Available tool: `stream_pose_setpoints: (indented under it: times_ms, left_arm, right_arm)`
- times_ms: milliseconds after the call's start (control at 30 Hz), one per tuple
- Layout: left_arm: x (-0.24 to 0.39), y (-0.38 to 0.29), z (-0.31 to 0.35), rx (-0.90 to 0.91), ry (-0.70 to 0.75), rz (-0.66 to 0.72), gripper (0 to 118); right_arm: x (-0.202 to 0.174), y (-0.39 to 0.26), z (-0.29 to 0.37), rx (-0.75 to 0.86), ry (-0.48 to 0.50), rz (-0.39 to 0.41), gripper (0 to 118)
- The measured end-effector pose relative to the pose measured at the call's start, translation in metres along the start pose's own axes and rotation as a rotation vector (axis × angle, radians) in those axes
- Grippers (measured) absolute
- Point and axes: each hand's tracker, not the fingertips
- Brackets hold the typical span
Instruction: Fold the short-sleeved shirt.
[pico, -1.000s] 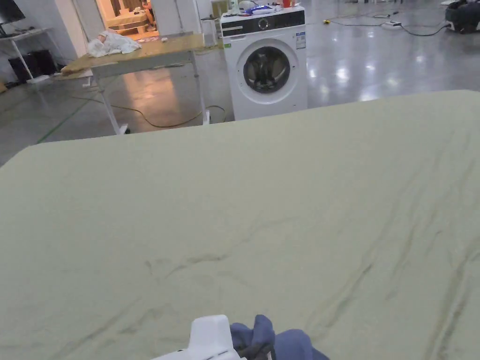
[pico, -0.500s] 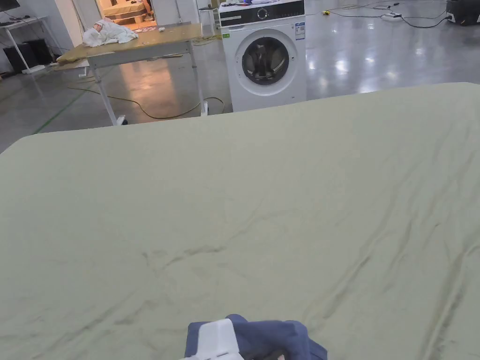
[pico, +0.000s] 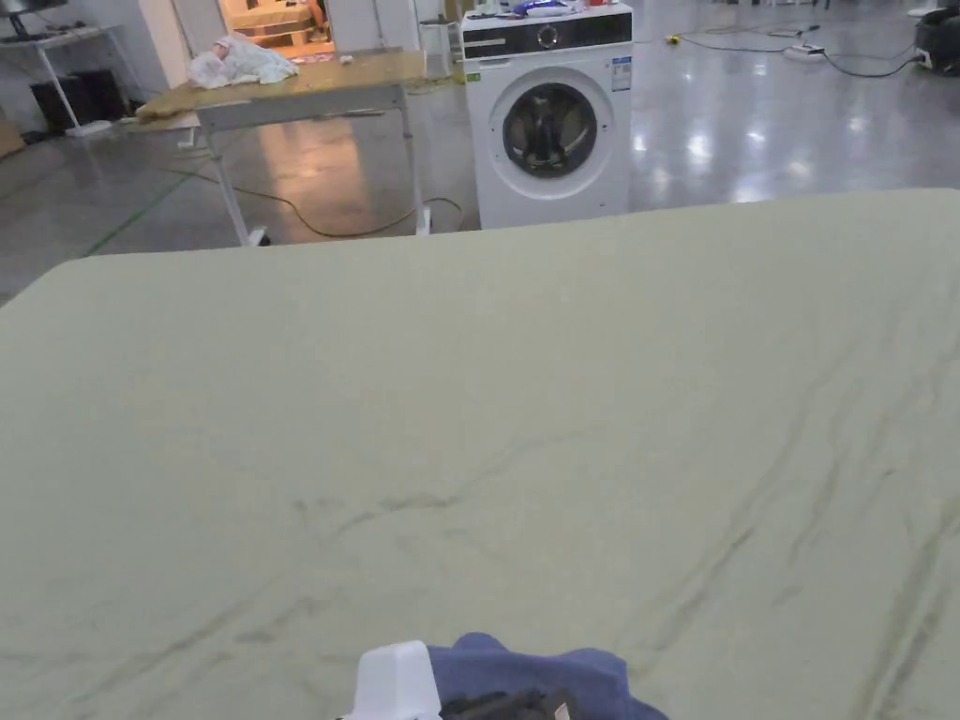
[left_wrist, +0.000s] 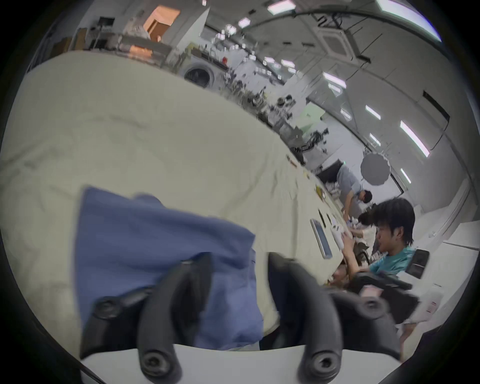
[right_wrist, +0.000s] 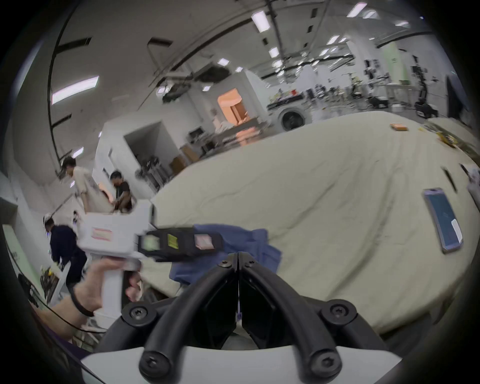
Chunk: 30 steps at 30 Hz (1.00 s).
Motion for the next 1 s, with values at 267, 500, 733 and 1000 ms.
stream_pose_setpoints:
  times_ms: [267, 500, 733, 1000]
  left_arm:
    - [-0.071, 0.007, 0.060, 0.097, 0.098, 0.208, 86]
    - [-0.114, 0.009, 0.037, 0.006, -0.087, 0.330, 95]
    - [-0.102, 0.002, -0.014, -0.162, -0.020, 0.199, 40]
    - [-0.096, 0.014, 0.006, -0.130, -0.023, 0.211, 32]
  right_arm:
    - [0.003, -0.003, -0.140, -0.456, -0.152, 0.180, 0]
    - [0.023, -0.002, -0.128, -0.400, -0.075, 0.023, 0]
    - [0.018, -0.004, -0.125, -0.387, -0.095, 0.013, 0]
    - [0.009, -0.011, -0.101, -0.218, -0.088, 0.005, 0]
